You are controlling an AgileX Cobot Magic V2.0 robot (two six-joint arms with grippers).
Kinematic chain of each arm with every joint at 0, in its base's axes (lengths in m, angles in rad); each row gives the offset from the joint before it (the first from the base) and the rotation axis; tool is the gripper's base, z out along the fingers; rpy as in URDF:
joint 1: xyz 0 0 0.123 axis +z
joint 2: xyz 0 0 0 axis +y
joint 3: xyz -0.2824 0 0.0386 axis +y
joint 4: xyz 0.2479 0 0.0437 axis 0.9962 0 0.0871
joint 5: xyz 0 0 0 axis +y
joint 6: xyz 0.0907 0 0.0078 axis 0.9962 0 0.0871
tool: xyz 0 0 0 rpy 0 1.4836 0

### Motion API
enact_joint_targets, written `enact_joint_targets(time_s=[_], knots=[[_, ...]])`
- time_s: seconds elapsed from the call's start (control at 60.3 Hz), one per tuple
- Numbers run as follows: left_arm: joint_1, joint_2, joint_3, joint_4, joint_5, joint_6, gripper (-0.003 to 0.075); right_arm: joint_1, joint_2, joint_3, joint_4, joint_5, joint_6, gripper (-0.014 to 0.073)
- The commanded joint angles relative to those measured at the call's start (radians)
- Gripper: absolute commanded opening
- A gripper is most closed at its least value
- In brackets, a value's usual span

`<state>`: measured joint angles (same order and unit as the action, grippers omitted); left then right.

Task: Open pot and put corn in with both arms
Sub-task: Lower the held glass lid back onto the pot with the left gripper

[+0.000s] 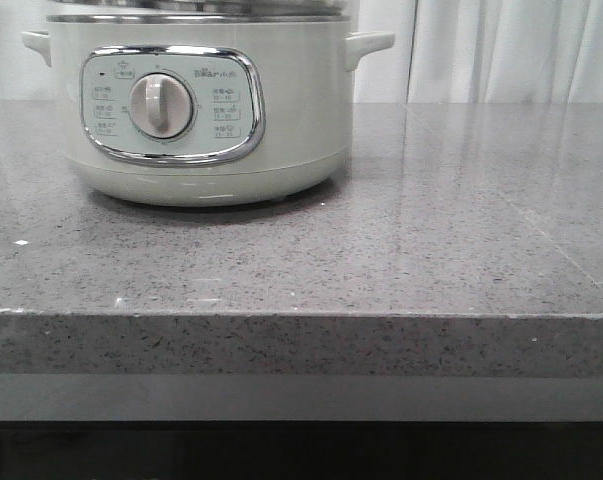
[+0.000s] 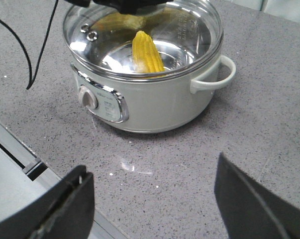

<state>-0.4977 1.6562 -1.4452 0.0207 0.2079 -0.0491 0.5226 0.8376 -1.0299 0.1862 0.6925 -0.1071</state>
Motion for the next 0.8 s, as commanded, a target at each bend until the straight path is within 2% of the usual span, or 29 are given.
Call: enact_joint_targets(time_s=[0.0,0.415,0.481,0.647,0.78], knots=[[-0.004,-0.042,-0.051,0.004,-0.152,-0.006,0.0294,0.0,-0.002,-0.026,-0.003,-0.068,-0.001,0.0531],[-0.006,-0.034,-0.051,-0.061,-0.106,-0.006,0.0298,0.0,-0.002,-0.026,-0.003,-0.068,-0.001,0.0531],[-0.006,-0.034,-0.051,-0.067,-0.094,-0.006,0.0325,0.0,-0.002,-0.026,-0.003,-0.068,-0.001,0.0531],[-0.006,-0.034,-0.051,-0.067,-0.083,-0.006,0.047,0.0,-0.002,-0.026,-0.003,-0.068,-0.001,0.0531],[-0.002,-0.039,-0.051,-0.067,-0.073,-0.006,0.0483,0.0,-0.002,-0.026,-0.003,-0.068,-0.001,0.0531]])
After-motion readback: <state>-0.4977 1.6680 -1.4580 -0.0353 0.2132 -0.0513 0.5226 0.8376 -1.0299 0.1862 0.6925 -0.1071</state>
